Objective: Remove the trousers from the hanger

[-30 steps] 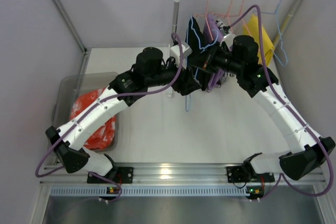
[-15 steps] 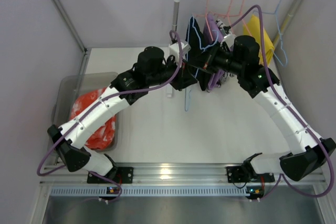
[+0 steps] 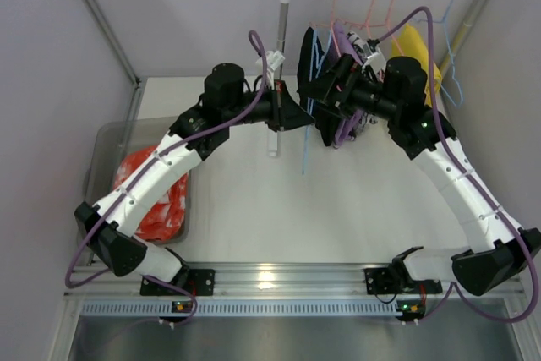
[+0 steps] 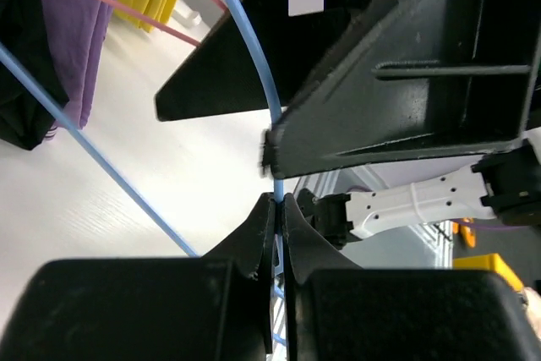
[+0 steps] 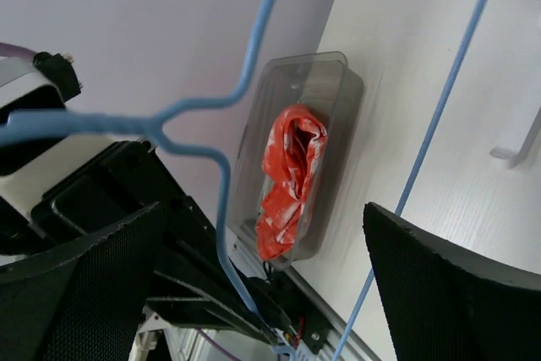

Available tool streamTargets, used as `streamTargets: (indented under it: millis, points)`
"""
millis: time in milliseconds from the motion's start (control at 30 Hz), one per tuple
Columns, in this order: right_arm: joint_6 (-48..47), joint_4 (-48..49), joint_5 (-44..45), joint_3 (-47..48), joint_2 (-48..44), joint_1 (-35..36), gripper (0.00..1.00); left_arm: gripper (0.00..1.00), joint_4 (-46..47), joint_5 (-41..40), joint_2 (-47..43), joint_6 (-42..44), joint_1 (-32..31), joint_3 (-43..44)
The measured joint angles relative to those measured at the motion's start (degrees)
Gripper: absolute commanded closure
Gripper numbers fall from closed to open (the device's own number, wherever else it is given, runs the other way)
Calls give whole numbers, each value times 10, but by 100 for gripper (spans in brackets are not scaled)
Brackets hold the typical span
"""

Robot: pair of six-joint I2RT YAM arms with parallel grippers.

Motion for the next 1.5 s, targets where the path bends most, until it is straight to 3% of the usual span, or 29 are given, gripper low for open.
streamTargets:
  millis: [300, 500, 767, 1033, 1500]
  points:
    - [-7, 16, -25, -28, -26, -44, 0, 100, 69, 79, 25, -90, 49, 4]
    - [-24, 13, -47, -28, -40, -94, 0, 100, 72, 86, 99, -118, 90, 71]
    - [-43, 11, -76, -30, -67, -164, 1, 100, 74, 83, 158, -126, 118, 158]
    - [-47, 6, -95, -43, -72, -191, 0, 100, 86, 95, 248, -123, 139, 287]
    - [-47, 5, -110, -54, -73, -216, 1, 100, 103, 93, 347, -137, 152, 319]
